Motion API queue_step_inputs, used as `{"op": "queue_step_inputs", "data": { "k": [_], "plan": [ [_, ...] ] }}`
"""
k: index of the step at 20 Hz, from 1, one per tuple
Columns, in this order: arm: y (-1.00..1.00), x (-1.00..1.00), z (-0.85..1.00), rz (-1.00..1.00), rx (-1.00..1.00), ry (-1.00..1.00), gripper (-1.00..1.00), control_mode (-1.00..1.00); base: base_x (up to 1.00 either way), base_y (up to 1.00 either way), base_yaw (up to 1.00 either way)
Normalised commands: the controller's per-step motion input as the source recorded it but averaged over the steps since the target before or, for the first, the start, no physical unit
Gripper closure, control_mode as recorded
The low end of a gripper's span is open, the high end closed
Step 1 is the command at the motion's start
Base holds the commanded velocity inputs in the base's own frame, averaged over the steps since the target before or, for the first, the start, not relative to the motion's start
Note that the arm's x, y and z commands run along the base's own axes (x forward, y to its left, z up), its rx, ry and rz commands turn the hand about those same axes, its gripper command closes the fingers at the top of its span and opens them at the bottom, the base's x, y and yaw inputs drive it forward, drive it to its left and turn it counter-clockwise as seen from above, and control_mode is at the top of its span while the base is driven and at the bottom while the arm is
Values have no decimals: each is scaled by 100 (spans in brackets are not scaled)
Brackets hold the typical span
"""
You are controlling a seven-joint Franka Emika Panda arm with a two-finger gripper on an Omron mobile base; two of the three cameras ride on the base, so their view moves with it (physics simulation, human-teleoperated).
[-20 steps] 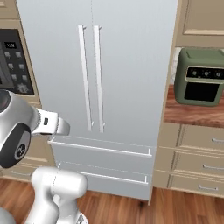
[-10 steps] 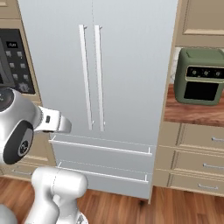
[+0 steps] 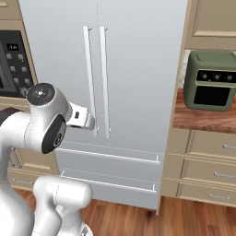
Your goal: Retrieve the banana and peach from the fridge and place them into the bowl on the dining table.
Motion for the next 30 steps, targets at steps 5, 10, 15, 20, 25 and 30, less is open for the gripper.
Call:
{"op": "queue_step_inputs", "data": {
  "k": [5, 10, 15, 20, 25, 30],
  "plan": [
    [-27, 66, 0, -1, 4, 0, -100, -100, 0, 0, 0],
    [-6, 84, 0, -1, 7, 0, -100, -100, 0, 0, 0],
    [0, 70, 0, -4, 2, -6, -100, -100, 0, 0, 0],
    [-2, 66, 0, -10, 0, -4, -100, -100, 0, 0, 0],
    [-2, 61, 0, -11, 0, -9, -100, -100, 0, 0, 0],
    [-5, 57, 0, -7, 1, -15, -100, -100, 0, 0, 0]
  ]
}}
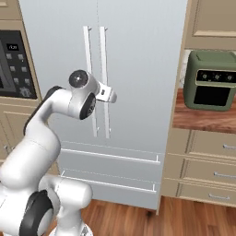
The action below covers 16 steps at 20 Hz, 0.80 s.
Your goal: Retrieve the banana and peach from the fridge and place them into the bowl on the dining table.
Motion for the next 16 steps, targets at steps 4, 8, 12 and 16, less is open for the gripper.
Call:
{"op": "queue_step_inputs", "data": {
  "k": [4, 8, 12, 16],
  "plan": [
    [-10, 65, 2, 0, 4, -3, -100, -100, 0, 0, 0],
    [-26, 56, 18, 0, 7, 0, -100, -100, 0, 0, 0],
    [-25, 65, 15, 0, 8, 5, -100, -100, 0, 0, 0],
    [-5, 62, 0, 0, 2, 1, -100, -100, 0, 0, 0]
  ]
}}
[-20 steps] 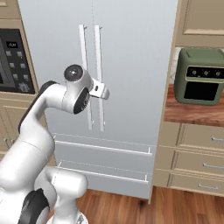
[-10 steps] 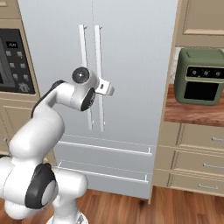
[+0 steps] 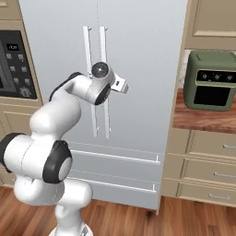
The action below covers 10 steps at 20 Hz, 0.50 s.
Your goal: Retrieve the banana and peach from the fridge and place them into the bowl on the dining table.
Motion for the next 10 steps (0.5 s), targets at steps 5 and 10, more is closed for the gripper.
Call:
{"op": "queue_step_inputs", "data": {
  "k": [5, 10],
  "plan": [
    [0, 50, -3, 0, 0, 0, -100, -100, 0, 0, 0],
    [5, 45, -15, 0, 0, -2, -100, -100, 0, 0, 0]
  ]
}}
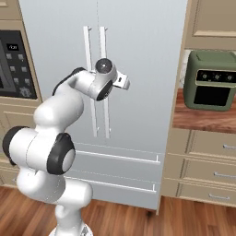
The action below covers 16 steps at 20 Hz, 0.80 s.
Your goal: Retrieve the banana and peach from the fridge and place them into the bowl on the dining table.
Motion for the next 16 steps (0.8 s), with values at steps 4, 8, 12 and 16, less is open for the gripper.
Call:
{"op": "queue_step_inputs", "data": {
  "k": [4, 8, 12, 16],
  "plan": [
    [23, 23, -20, 0, -3, -6, -100, -100, 0, 0, 0],
    [41, -4, -17, 0, -9, -15, -100, -100, 0, 0, 0],
    [28, -12, 0, 0, -6, -11, -100, -100, 0, 0, 0],
    [3, 20, 0, -1, 0, 0, -100, -100, 0, 0, 0]
  ]
}}
